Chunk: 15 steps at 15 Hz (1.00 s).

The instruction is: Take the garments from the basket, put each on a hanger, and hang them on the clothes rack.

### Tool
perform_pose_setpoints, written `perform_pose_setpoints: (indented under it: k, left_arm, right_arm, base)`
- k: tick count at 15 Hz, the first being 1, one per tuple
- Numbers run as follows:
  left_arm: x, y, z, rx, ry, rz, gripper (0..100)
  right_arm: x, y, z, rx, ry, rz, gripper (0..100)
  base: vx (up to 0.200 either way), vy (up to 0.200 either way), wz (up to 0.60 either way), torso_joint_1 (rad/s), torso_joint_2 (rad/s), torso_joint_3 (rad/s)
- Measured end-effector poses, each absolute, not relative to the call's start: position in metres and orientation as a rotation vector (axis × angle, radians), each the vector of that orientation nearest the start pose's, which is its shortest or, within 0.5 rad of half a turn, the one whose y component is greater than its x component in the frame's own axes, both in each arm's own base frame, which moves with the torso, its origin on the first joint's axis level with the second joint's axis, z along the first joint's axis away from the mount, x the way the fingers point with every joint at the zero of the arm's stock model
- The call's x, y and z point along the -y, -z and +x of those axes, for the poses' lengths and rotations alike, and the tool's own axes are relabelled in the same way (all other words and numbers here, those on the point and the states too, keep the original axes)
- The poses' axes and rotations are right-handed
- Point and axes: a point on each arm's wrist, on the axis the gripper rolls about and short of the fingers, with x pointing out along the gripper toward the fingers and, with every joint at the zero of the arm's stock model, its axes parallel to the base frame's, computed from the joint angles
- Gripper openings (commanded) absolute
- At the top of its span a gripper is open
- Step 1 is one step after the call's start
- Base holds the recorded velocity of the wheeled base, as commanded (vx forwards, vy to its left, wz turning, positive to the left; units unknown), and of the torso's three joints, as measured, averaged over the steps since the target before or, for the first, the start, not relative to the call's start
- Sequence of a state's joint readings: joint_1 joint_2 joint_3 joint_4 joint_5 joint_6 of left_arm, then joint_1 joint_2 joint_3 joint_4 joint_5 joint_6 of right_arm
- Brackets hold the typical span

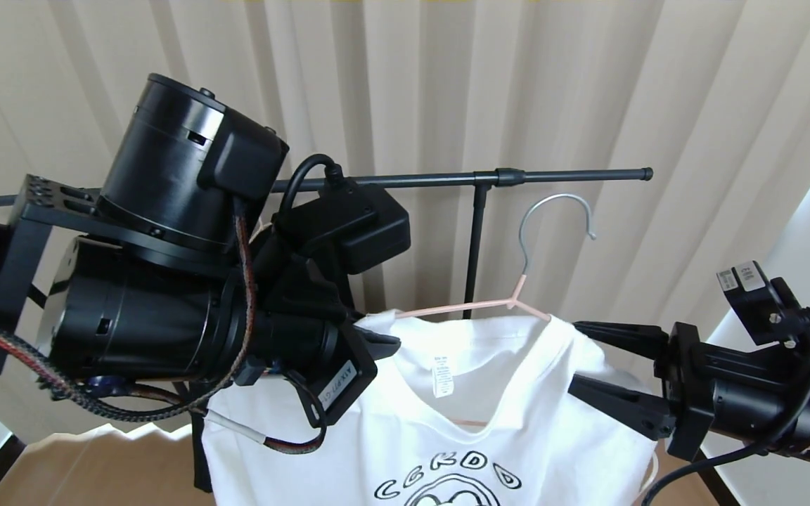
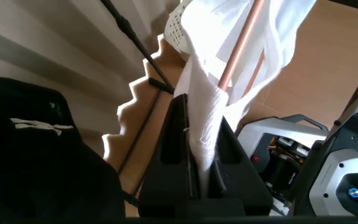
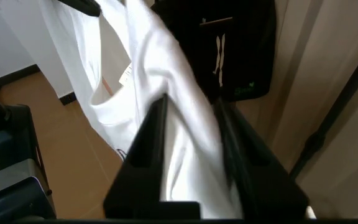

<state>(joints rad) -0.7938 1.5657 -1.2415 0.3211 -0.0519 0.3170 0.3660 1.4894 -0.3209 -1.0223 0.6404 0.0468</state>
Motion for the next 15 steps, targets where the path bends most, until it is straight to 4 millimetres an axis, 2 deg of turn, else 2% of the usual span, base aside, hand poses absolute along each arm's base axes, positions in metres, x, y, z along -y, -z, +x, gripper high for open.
perform_pose_setpoints:
  k: [7,12,15]
  left_arm:
    - [0.182,-0.261,0.194,-0.412,0.861,0.480,0]
    - [0.167,-0.248,0.196,-0.307,0.800,0.422,0]
    - [0.157,-0.251,0.195,-0.224,0.756,0.380,0]
  right_arm:
    - [-0.080,-0.157,0.197,-0.157,-0.957,0.064,100]
    - [-0.068,-0.159,0.208,-0.149,-0.889,0.065,100]
    - [-0.063,-0.153,0.217,-0.163,-0.858,0.049,100]
  base:
    - [0.000,0.000,0.00,0.000,0.00,0.000]
    - [0.000,0.000,0.00,0.000,0.00,0.000]
    - [0.000,0.000,0.00,0.000,0.00,0.000]
